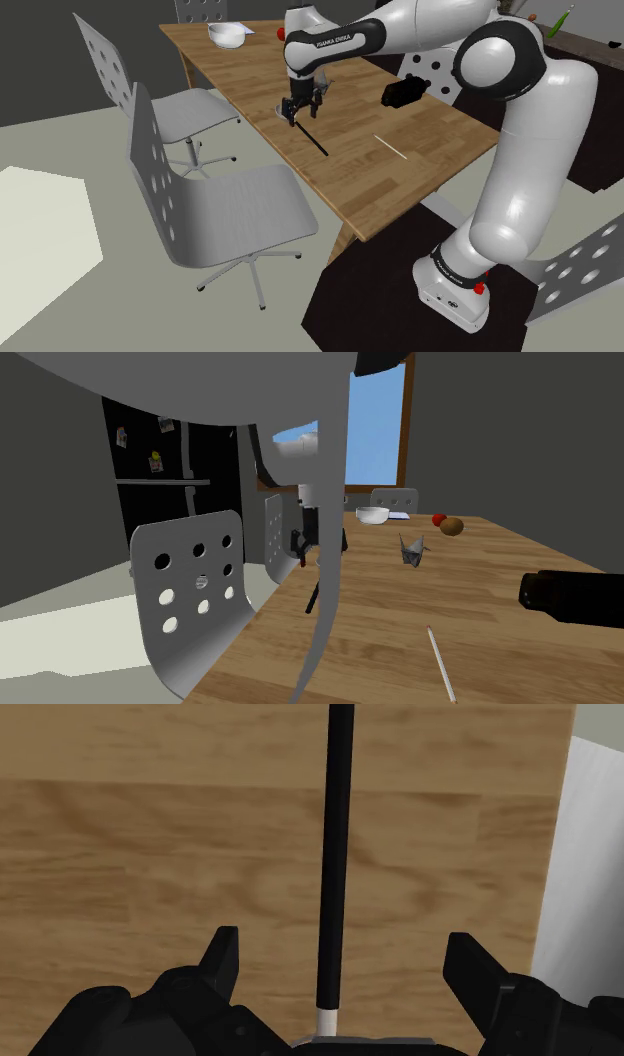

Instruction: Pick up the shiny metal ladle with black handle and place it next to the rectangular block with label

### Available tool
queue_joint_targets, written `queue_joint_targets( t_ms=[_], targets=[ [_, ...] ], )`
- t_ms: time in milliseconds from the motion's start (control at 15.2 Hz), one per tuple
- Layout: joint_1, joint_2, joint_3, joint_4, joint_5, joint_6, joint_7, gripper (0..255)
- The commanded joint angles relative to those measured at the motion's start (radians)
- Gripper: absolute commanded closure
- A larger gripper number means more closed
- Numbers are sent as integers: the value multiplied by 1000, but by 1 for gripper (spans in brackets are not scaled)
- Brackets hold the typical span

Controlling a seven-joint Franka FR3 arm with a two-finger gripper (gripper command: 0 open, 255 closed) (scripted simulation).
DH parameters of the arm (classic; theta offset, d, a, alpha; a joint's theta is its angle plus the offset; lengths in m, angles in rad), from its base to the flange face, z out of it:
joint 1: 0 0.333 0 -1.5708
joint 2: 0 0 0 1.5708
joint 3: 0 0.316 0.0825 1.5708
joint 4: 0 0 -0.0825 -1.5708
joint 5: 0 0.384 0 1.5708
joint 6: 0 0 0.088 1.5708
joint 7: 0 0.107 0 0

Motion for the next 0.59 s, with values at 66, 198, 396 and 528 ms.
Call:
queue_joint_targets(
  t_ms=[66,198,396,528],
  targets=[
    [-2,22,-3,-10,-4,30,1,0],
    [-3,28,-4,-29,-6,54,3,0],
    [-5,37,-6,-51,-8,85,4,0],
    [-5,37,-6,-50,-8,85,4,0]
  ],
)
